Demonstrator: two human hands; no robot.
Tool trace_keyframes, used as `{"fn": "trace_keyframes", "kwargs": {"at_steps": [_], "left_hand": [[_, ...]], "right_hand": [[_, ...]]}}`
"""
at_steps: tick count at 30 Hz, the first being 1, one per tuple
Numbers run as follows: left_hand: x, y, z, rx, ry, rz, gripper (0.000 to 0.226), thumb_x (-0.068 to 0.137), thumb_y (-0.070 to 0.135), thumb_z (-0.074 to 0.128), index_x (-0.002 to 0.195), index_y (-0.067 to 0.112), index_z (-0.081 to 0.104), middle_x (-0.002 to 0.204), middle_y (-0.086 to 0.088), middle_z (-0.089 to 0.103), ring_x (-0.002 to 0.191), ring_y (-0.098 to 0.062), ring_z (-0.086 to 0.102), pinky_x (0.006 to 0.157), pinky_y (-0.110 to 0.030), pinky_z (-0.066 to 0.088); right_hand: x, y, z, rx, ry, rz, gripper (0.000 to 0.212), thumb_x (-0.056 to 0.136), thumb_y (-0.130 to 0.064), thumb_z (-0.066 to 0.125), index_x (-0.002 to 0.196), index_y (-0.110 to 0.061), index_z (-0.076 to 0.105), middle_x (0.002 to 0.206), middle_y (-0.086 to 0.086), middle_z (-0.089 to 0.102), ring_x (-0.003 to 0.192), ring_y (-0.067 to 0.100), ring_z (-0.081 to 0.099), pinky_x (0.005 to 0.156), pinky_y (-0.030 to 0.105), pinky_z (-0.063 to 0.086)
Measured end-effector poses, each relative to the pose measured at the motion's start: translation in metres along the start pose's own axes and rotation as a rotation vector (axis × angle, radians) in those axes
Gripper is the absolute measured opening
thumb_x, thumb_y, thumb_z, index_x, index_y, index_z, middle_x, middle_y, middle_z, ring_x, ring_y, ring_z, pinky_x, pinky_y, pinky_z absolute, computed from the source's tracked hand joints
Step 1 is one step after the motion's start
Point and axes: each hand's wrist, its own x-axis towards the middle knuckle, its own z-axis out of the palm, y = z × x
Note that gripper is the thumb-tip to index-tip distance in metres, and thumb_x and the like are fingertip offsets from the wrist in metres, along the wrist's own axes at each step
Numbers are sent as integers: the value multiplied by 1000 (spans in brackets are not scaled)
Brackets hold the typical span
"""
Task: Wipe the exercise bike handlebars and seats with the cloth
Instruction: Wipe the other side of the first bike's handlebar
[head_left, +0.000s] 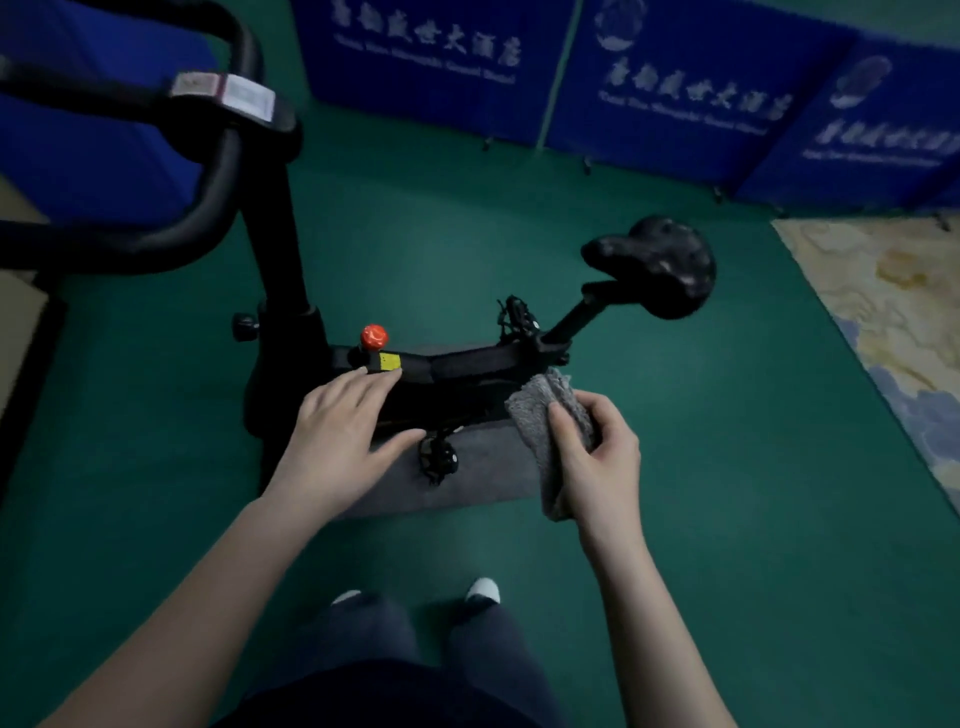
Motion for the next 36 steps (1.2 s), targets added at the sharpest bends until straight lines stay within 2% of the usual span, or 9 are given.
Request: {"fn": "trace_keyframes", "kwargs": {"at_steps": [3,7,13,18,21,24,28,32,36], "left_hand": [[-7,11,-1,2,56,-157,80,84,70,27,144,19,36,143,1,46,139,-19,31,112,-39,21],[-27,5,-8,30,120,-366,83,82,72,22,144,19,36,143,0,47,138,-18,32,111,-37,23],[-57,-5,-27,-19,214,-672,76,86,63,37,149,21,27,151,0,35,143,-16,22,114,-37,15],[-68,-25,-43,-23,301,-813,75,87,64,37,149,23,26,150,1,36,142,-14,22,114,-35,15],[-72,-42,-58,-28,381,-879,78,85,68,32,149,23,26,150,1,35,142,-15,22,114,-36,16],[-72,-57,-72,-40,436,-909,86,82,79,19,149,26,23,152,2,33,142,-14,20,114,-35,14],[-68,-80,-85,-41,489,-912,88,79,78,13,149,26,24,150,1,35,141,-15,23,114,-36,16],[-70,-91,-93,-49,542,-959,86,80,77,15,148,25,26,149,0,38,140,-16,27,113,-38,19],[-71,-102,-100,-75,589,-1025,87,79,77,13,148,26,26,148,-1,39,139,-17,29,112,-36,20]], "right_hand": [[37,-11,-1,1,-138,-88,11,89,-25,64,96,-18,66,91,-7,70,89,11,65,85,33,51],[59,-30,23,38,-343,-174,6,90,-16,64,94,-14,66,87,-6,69,81,5,62,77,22,49],[68,-61,70,95,-603,-288,3,90,-13,64,92,-14,66,82,-9,67,76,-2,60,72,13,45],[71,-104,109,152,-727,-376,4,91,-16,63,91,-19,65,84,-6,69,80,5,63,74,19,48],[70,-134,133,181,-793,-447,2,91,-25,64,92,-23,66,86,-4,70,83,16,67,76,37,54],[69,-160,155,212,-833,-487,14,87,-38,61,95,-27,65,83,-3,68,76,29,66,68,50,55],[68,-183,185,266,-835,-550,6,89,-29,62,92,-26,66,86,-6,69,82,18,66,72,38,52],[67,-195,213,233,-860,-549,9,86,-34,62,92,-28,66,88,-4,71,84,21,68,77,49,55],[65,-211,240,200,-929,-548,16,83,-45,60,93,-33,64,86,0,71,80,32,68,71,53,56]]}}
